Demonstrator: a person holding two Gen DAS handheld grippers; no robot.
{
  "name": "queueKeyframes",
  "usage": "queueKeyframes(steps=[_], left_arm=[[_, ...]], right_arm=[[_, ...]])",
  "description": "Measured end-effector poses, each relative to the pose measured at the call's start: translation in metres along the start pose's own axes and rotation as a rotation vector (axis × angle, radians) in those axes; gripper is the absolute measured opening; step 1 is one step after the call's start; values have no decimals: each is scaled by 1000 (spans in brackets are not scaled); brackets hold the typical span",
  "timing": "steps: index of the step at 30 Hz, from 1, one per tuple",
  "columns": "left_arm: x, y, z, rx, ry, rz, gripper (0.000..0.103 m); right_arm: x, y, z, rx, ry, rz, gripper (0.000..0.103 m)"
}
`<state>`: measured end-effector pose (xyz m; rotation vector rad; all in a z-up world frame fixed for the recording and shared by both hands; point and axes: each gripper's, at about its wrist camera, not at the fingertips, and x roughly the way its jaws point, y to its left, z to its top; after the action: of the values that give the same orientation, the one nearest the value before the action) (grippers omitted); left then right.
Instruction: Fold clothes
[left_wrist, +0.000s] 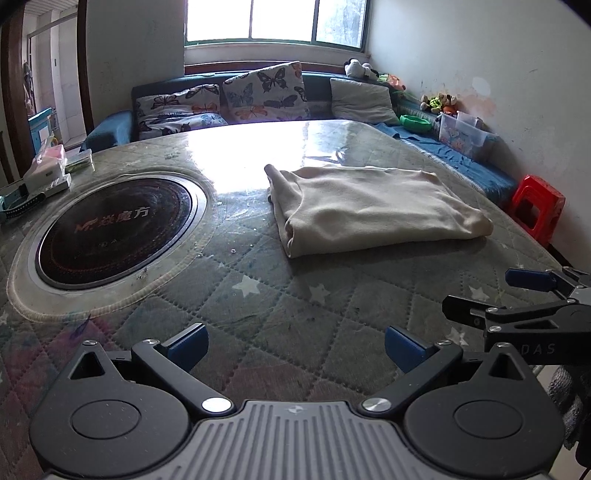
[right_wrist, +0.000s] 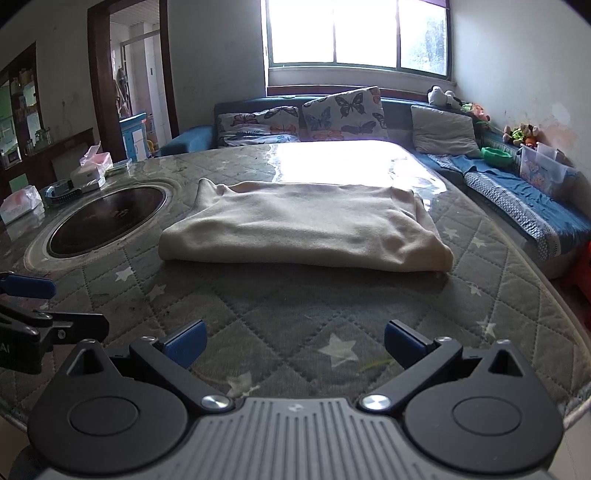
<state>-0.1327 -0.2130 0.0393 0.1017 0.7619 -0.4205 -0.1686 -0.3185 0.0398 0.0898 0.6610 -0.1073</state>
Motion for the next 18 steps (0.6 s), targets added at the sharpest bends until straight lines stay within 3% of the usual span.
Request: queueKeyframes(steps=[18], left_arm=[[23,4,26,19,30,-24,103]], right_arm=[[20,-8,22,12,3,3,103]])
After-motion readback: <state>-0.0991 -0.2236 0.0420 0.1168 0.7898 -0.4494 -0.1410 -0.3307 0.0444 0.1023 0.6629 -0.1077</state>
